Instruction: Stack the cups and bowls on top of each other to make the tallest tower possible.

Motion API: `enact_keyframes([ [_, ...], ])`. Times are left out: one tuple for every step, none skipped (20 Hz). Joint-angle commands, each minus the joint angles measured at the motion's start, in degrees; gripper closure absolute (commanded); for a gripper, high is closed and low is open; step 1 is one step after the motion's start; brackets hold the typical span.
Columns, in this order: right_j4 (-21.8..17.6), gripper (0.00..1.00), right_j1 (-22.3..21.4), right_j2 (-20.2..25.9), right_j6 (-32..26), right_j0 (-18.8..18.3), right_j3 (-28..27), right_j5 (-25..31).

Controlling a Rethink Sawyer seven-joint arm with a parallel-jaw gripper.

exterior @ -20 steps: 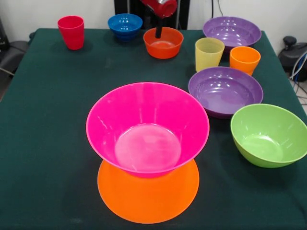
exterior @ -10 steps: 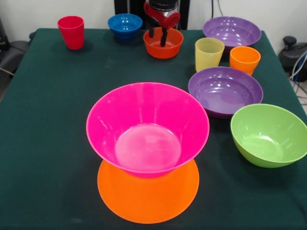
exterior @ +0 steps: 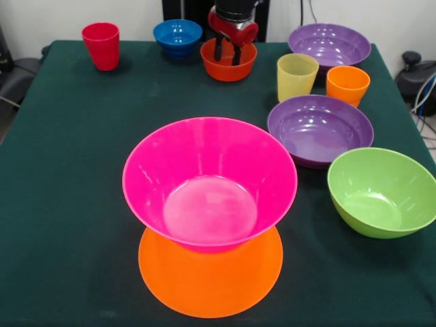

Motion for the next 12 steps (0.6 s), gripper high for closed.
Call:
enact_keyframes([
  [-0.13,0.00,7.90,4.84,5.84,-0.29,-6.66,-0.77],
  [-0.37,0.00,7.37,4.63,4.93,-0.67,-7.69,0.05],
  [-0.60,0.00,6.84,4.42,4.03,-1.04,-8.71,0.86],
  [-0.85,0.00,6.20,3.96,2.97,-1.28,-10.06,1.68],
  [-1.47,0.00,5.78,4.18,1.91,-2.22,-11.46,2.78],
  [-2.09,0.00,5.36,4.40,0.85,-3.15,-12.85,3.88],
  [-2.67,0.00,5.04,4.39,-0.03,-3.72,-14.21,4.47],
  [-3.32,0.00,4.78,4.63,-0.90,-4.47,-15.51,5.51],
  [-3.81,0.00,4.53,4.55,-1.42,-4.77,-16.53,6.06],
  [-4.31,0.00,4.27,4.46,-1.93,-5.07,-17.56,6.60],
  [-4.83,0.00,4.13,4.19,-2.27,-5.13,-18.53,6.82],
  [-5.59,0.00,4.18,4.49,-2.54,-5.71,-19.46,7.30],
])
